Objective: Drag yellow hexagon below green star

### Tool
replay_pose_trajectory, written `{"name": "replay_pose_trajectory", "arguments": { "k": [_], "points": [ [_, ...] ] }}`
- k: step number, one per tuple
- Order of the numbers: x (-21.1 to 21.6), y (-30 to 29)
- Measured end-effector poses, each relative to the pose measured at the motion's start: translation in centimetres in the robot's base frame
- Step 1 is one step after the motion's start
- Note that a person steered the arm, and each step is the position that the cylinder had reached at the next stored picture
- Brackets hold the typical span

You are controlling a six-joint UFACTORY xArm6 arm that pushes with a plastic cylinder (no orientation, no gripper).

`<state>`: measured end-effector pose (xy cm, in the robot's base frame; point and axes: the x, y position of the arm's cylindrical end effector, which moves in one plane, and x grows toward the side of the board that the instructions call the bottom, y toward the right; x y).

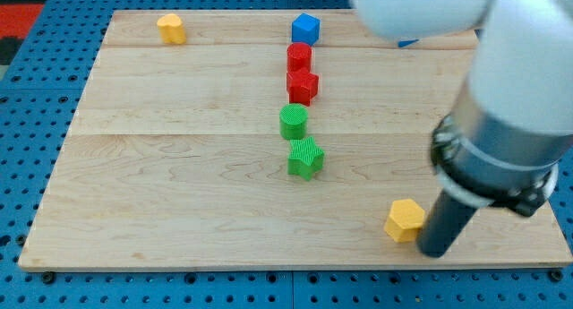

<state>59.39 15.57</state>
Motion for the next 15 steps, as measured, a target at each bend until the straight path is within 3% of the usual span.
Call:
{"name": "replay_pose_trajectory", "arguments": {
  "k": [1, 2, 3, 4, 5, 8, 10, 12, 14, 15],
  "points": [
    [-2.5, -3.3],
    [1.6, -5.7],
    [0.7, -2.7],
    [-3.7, -1.7],
    [-3.5, -5.9],
    [-1.5, -3.9],
    [-1.0, -8.6],
    [-2.7, -12.3],
    [-9.5, -9.3],
    [-9.8, -9.3]
  ]
}}
